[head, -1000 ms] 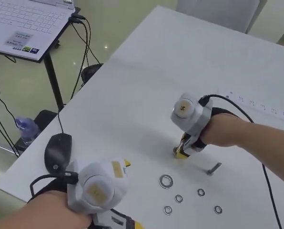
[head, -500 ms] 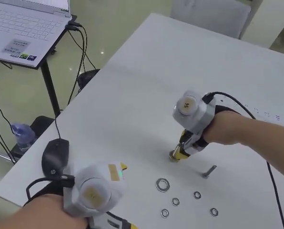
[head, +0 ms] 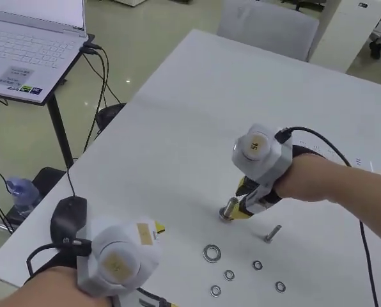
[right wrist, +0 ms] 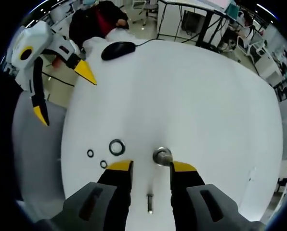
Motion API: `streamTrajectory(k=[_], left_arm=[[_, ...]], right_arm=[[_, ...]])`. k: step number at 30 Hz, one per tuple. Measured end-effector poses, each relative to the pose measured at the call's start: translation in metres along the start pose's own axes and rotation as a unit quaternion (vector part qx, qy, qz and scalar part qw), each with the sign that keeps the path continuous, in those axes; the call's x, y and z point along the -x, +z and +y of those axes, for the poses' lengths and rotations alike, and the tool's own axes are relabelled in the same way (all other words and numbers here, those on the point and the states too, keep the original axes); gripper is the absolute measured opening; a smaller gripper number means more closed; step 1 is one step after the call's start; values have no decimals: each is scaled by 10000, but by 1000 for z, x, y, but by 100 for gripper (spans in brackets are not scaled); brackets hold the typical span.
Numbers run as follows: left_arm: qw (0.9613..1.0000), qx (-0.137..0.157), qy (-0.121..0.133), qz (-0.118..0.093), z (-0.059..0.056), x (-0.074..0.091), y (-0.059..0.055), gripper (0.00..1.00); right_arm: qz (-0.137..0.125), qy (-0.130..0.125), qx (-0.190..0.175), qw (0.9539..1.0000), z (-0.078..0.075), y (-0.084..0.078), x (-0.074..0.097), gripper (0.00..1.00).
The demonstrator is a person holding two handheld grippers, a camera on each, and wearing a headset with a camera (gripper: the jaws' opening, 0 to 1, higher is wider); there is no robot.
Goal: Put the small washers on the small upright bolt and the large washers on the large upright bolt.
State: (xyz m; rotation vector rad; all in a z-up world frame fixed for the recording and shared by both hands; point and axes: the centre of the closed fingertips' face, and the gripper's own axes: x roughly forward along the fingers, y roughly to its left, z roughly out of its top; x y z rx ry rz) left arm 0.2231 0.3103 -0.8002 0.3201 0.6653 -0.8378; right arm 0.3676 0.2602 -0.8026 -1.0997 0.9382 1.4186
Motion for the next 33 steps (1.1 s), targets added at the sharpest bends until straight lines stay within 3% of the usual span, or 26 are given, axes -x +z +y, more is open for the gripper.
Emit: streamTrajectory(k=[19, 26, 33], left_arm=[[9998, 118, 39, -134, 3, 1, 4, 92], [9996, 132, 129, -218, 7, 2, 6, 99], [9996, 143, 85, -212, 5, 0, 5, 99]], right_arm=[[-258, 152, 99, 9995, 58, 7, -2, 34], [-295, 223, 96, 9993, 71, 6, -12, 36], [-353, 249, 41, 9991, 74, 6, -23, 38]])
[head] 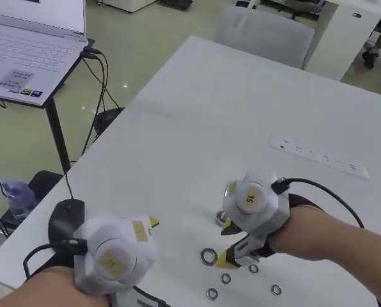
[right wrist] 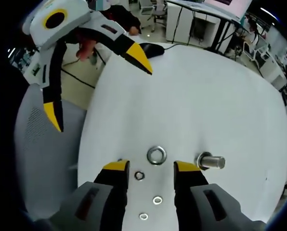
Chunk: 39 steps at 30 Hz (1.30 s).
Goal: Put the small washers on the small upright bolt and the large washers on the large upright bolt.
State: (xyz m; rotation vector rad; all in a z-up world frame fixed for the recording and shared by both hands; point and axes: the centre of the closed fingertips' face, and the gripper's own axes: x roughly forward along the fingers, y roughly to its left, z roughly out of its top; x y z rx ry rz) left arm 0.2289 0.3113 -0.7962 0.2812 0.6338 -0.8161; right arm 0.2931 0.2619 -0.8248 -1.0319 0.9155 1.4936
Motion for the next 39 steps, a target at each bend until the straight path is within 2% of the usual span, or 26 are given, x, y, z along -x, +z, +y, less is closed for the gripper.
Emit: streamTrajectory(k=[4, 9, 13, 19, 22, 31, 39], left_arm=[[10000, 9, 8, 51, 1, -2, -2, 99], [10000, 63, 5, 5, 2, -3, 0, 99], [9999, 135, -25, 9, 1, -3, -2, 100], [9999, 117, -34, 32, -1, -4, -2, 100], [9999, 108, -46, 29, -2, -6, -2, 100], [9999, 124, -31, 22, -3, -5, -1, 99], [9999, 115, -21, 67, -3, -5, -4, 96]], right_arm=[[-67, -15, -56, 10000, -2, -3, -9, 38], [-83, -63, -70, 9999, -4, -4, -20, 38], [3, -89, -53, 9999, -8, -11, -32, 39], [-35, -188, -56, 9998, -11, -12, -44, 39], [88, -156, -13, 9998, -10, -16, -49, 39], [63, -194, -110, 9997, -15, -11, -53, 38], [169, -217, -174, 9995, -14, -12, -53, 35]])
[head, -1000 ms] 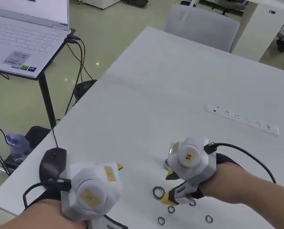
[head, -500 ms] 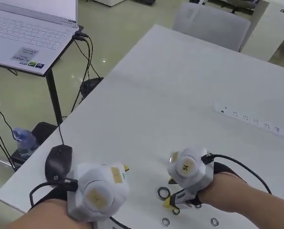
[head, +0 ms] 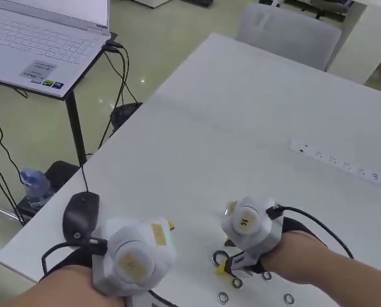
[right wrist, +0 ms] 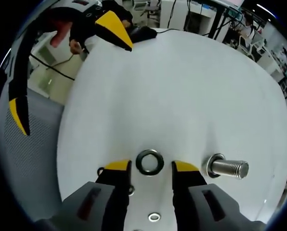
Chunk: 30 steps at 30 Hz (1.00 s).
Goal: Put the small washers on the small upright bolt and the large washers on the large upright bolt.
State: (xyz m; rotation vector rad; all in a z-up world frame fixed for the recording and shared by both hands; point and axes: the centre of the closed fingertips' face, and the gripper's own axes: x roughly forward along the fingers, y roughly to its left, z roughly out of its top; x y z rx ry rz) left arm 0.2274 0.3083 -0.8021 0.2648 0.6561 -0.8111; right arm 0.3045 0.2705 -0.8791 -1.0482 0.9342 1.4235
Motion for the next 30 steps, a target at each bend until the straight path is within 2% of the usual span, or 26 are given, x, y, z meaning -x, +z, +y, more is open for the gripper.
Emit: streamTrajectory(k=[8, 10, 15, 22, 26, 30], left_arm=[[10000, 0, -10, 6, -3, 2, -1, 94], [10000, 24, -9, 6, -3, 2, -2, 93], [10000, 17, -12, 41, -6, 2, -4, 92], [10000, -31, 4, -30, -5, 4, 1, 92], [10000, -18, 12, 0, -3, 4, 0, 92], [9999, 94, 16, -93, -3, 6, 1, 93]], right_arm=[[355, 14, -30, 9994, 2, 0, -1, 32], [438, -5, 25, 9990, 2, 0, -1, 25], [614, -29, 91, 9981, 3, 1, 2, 24], [592, -30, -60, 9982, 0, 0, 3, 21], [587, -17, -154, 9982, -1, -1, 2, 21], [558, -44, -184, 9983, -3, -1, 5, 21]])
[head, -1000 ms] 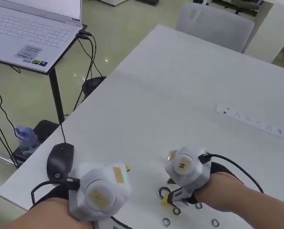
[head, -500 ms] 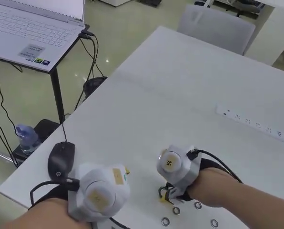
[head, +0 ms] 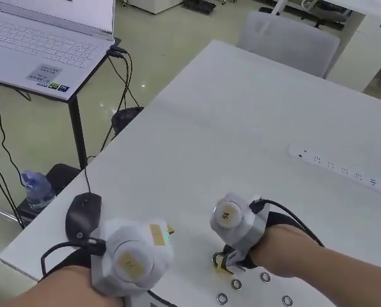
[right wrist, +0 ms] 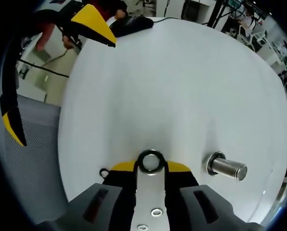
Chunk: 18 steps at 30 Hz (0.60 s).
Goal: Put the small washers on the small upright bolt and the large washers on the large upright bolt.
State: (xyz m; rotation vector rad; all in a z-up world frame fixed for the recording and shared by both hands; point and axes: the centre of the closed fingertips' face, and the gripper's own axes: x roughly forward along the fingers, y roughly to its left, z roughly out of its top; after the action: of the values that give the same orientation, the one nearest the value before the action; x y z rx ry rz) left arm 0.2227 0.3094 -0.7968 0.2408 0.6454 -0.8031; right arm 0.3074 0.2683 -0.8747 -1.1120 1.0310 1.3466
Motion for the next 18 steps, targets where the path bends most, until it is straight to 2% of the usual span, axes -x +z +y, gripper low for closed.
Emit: streamTrajectory(k=[3, 8, 18], left_arm=[[10000, -29, 8, 13, 0, 1, -1, 93], [10000, -56, 5, 60, 0, -1, -2, 92], [9999, -102, 23, -18, 4, -1, 8, 93]], right_arm=[[-66, 16, -132, 9999, -2, 1, 8, 21], [6, 67, -177, 9998, -3, -6, 21, 21], [102, 65, -322, 9994, -9, -27, 43, 21]])
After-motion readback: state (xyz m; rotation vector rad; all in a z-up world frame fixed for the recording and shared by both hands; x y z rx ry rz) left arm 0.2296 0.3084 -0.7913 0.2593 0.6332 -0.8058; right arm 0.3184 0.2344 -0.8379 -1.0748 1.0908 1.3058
